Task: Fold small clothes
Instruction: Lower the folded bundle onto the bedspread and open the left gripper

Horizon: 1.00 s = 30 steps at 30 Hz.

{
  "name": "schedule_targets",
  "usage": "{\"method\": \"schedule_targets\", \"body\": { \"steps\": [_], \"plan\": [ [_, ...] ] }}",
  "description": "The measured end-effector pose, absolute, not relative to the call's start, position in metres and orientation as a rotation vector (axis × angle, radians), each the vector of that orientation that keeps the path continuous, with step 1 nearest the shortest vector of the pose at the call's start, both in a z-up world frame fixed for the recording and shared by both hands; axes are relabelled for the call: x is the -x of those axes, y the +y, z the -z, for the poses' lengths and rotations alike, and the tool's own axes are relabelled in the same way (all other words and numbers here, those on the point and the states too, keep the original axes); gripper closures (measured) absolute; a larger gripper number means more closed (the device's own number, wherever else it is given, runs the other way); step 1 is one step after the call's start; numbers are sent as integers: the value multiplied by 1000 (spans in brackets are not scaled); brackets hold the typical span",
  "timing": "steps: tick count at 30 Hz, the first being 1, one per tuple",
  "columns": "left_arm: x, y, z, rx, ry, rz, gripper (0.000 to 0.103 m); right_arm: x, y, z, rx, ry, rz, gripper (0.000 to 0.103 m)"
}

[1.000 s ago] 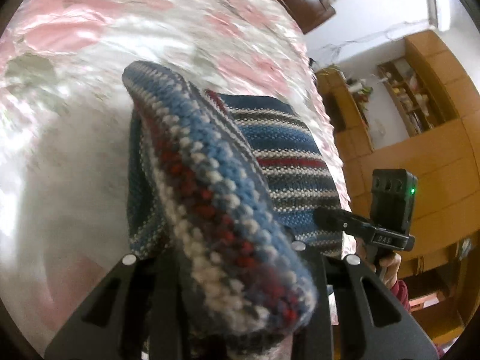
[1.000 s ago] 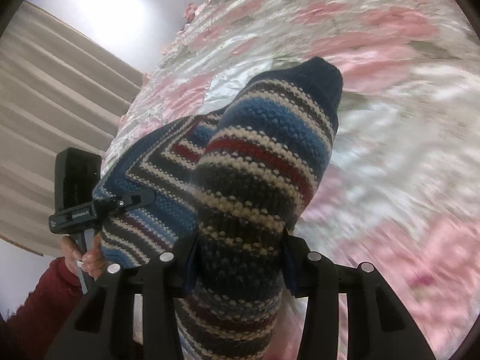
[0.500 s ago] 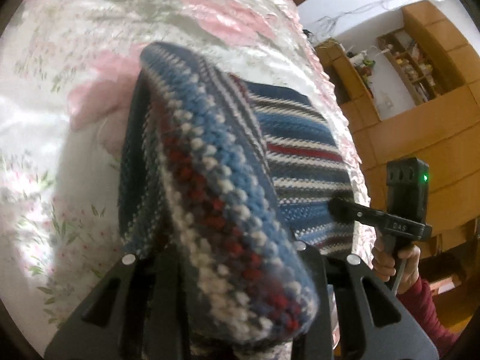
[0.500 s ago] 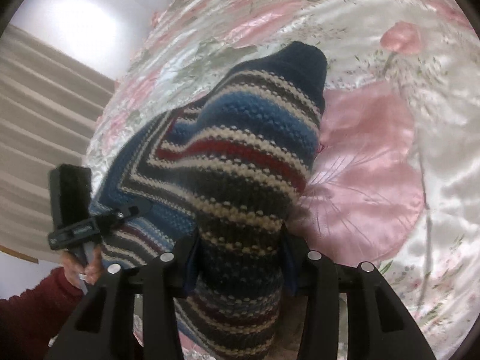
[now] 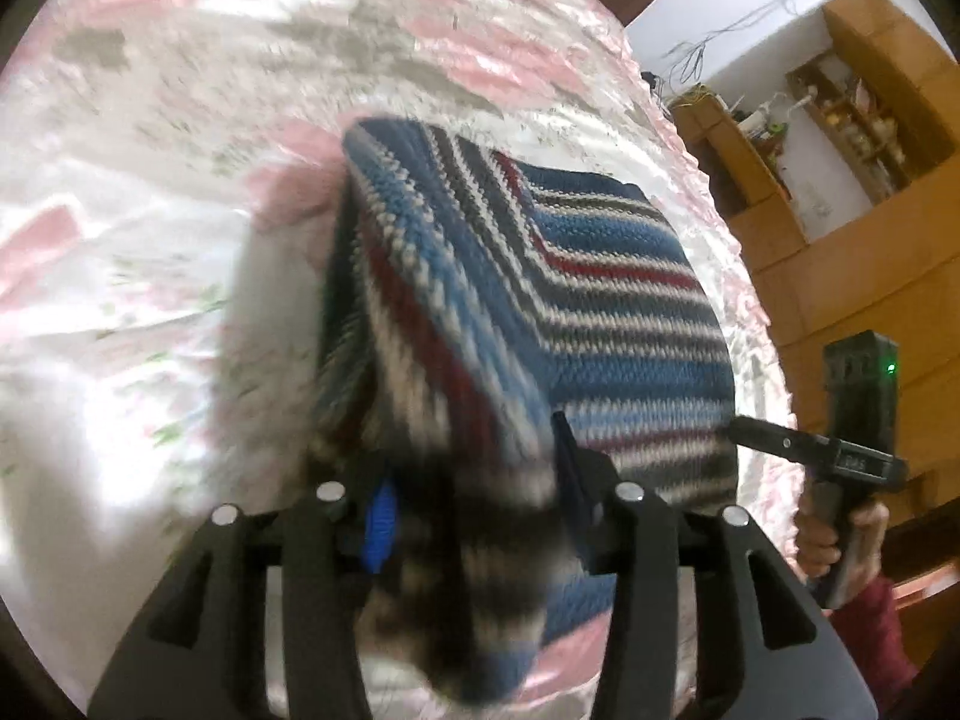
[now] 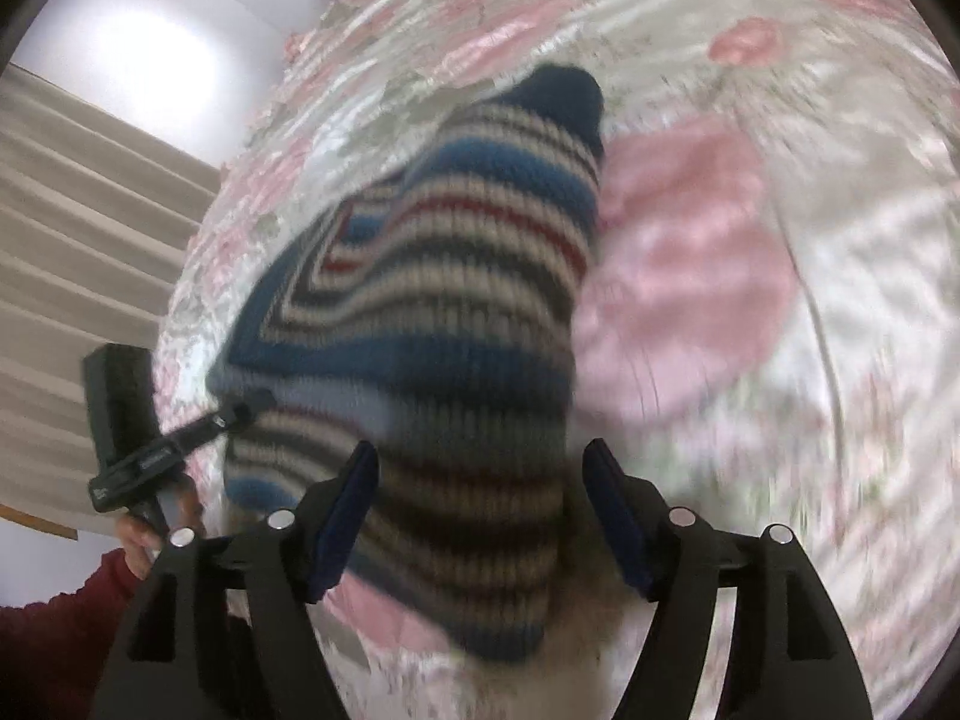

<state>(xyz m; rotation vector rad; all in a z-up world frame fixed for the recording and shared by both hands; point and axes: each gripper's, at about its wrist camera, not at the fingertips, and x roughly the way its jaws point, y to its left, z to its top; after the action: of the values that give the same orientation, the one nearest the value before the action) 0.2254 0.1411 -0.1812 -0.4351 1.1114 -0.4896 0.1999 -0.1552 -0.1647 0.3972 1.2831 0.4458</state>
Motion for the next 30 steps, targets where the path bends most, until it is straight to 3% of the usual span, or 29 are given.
{"method": "schedule_targets", "body": {
  "steps": [6, 7, 8, 9, 12, 14, 26, 30],
  "plan": [
    [-187, 141, 178, 355, 1069, 443, 57, -165, -155, 179, -454, 1327, -441, 33],
    [-183, 140, 180, 339, 1069, 432, 57, -162, -155, 184, -466, 1337, -433, 38],
    [-182, 140, 183, 329, 1072, 419, 59, -161, -155, 189, -495, 1346, -437, 56],
    [-180, 140, 185, 324, 1074, 405, 60, -159, -156, 192, -523, 1353, -434, 61],
    [-179, 145, 193, 342, 1087, 388, 62, -152, -155, 183, -507, 1316, -433, 72],
    [-179, 145, 201, 333, 1108, 376, 62, -147, -152, 181, -484, 1303, -413, 74],
    [-180, 149, 220, 342, 1144, 358, 58, -147, -138, 209, -445, 1288, -318, 71],
    [-172, 154, 204, 347, 1153, 295, 45, -136, -134, 195, -423, 1255, -261, 53]
  ]
}}
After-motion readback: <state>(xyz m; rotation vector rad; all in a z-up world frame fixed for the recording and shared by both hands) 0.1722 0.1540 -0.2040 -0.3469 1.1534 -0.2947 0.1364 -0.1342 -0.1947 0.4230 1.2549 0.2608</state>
